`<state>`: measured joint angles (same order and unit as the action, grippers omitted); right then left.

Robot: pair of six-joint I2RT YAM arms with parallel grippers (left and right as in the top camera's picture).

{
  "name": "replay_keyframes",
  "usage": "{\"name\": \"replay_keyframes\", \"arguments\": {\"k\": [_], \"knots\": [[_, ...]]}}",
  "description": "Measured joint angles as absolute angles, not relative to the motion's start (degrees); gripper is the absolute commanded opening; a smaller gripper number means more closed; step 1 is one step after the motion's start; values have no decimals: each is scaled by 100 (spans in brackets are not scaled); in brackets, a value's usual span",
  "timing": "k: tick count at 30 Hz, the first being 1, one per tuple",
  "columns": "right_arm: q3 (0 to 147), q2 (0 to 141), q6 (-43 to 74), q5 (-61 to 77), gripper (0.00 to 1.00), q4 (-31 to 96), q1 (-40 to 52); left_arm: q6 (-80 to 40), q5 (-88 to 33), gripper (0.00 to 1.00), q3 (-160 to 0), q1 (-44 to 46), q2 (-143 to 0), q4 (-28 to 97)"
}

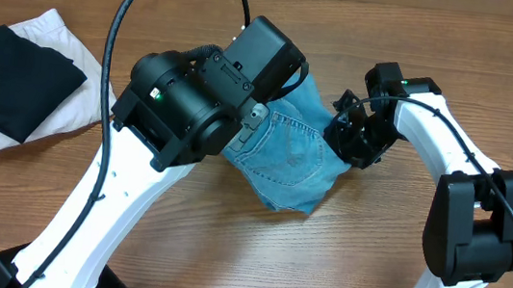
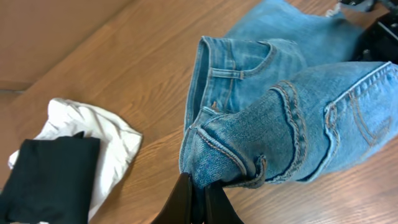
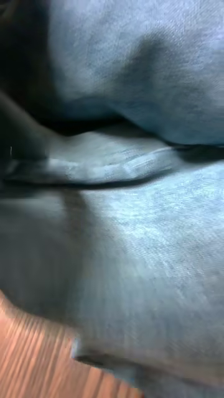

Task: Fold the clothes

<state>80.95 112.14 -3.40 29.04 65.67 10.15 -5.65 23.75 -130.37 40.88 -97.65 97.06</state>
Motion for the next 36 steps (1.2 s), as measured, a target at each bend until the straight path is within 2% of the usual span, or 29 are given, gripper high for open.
{"name": "replay_keyframes", "arguments": {"k": [2, 9, 13, 15, 21, 24, 26, 31, 36], "knots": [[8095, 11214, -316, 2950, 4, 6521, 1015, -565, 2453, 4, -13037, 4088, -9760, 9706], [8182, 11214, -276, 2995, 4, 6543, 976, -624, 2803, 4, -13037, 4047, -9653, 9703], [8844, 11214, 126, 2869, 4, 6595, 701, -744, 3083, 4, -13037, 3719, -9496, 9295], [9504, 11203, 360, 2779, 4, 6637, 432, -760, 3111, 4, -13034, 3413, -9432, 8755], [12652, 11168, 1009, 2829, 4, 7153, -576, -392, 2526, 4, -12951, 2327, -9435, 6049], [14278, 11052, 1260, 2902, 4, 7336, -1098, -121, 2108, 4, -12929, 2126, -9452, 4814], [15069, 10873, 1347, 2930, 4, 7638, -1415, -19, 1911, 4, -12932, 2115, -9450, 4475], [15788, 10412, 1361, 2738, 4, 8779, -1712, 169, 1769, 5, -12943, 2108, -9439, 4989], [15305, 10680, 1347, 2526, 4, 9692, -1710, 211, 1684, 7, -12947, 2099, -9435, 6095]]}}
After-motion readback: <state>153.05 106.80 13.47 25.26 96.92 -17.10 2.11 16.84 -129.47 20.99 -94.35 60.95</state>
